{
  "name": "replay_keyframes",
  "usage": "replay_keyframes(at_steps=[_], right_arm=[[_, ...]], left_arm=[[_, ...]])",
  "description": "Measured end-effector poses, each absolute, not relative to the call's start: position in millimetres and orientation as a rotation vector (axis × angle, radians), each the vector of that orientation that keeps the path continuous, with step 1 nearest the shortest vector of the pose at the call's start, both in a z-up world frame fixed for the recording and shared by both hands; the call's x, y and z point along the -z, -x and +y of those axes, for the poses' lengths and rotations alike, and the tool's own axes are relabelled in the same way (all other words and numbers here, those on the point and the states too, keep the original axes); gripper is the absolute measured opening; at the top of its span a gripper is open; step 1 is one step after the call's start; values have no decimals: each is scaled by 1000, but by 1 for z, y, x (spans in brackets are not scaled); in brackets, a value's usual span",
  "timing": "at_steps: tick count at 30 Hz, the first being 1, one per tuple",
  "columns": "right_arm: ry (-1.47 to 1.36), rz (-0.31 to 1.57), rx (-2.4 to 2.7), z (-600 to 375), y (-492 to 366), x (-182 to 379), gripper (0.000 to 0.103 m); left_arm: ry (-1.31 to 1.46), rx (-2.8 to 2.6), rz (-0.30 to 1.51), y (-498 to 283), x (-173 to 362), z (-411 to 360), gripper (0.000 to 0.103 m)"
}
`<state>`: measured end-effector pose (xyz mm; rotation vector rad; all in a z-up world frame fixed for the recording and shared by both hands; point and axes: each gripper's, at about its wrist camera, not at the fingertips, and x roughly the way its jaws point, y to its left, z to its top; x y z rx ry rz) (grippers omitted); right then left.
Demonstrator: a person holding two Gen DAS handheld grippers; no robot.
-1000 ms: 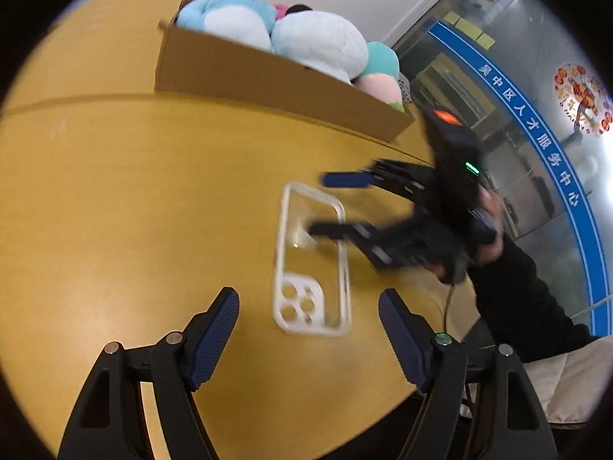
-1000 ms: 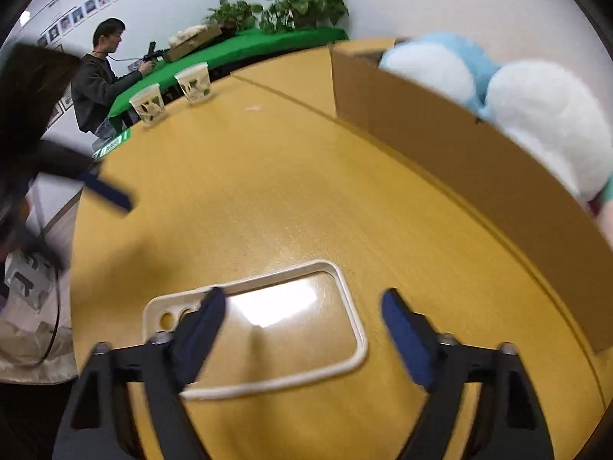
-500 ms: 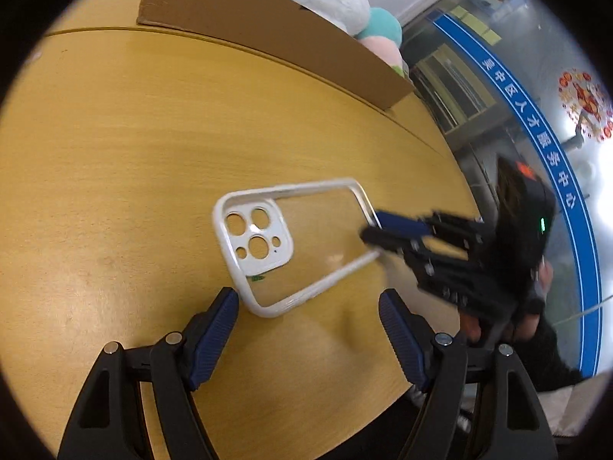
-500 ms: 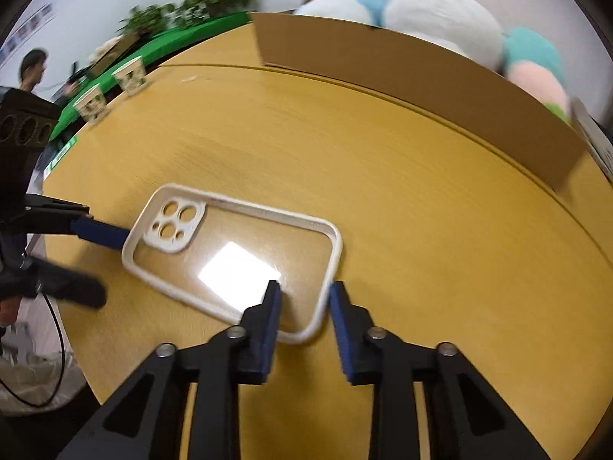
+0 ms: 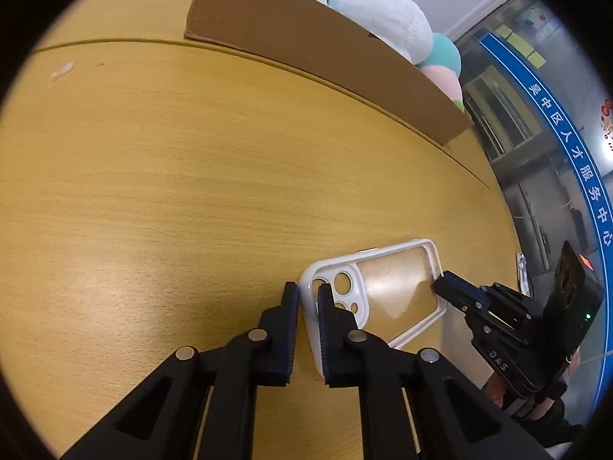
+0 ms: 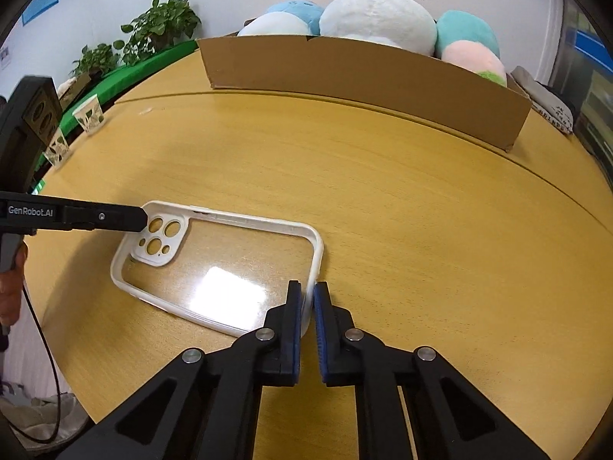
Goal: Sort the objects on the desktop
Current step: 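Lift the phone case with the right gripper and drop it into the box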
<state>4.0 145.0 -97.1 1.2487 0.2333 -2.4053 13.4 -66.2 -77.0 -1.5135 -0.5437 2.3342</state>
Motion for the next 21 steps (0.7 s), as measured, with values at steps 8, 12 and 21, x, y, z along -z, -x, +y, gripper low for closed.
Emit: replay_keyframes(at_steps=[8,12,21], right_arm=[[-1015,246,2532,129,31,33,8],[-867,247,2608,127,83,-14,8],[-837,225,2688,131,264,-83,9]], left_arm=[[1210,-2479,-456,44,-24,-72,9],[1047,-2560,-298,109,-89,-62,9],[987,-2541,-226,288,-142,-48,9]])
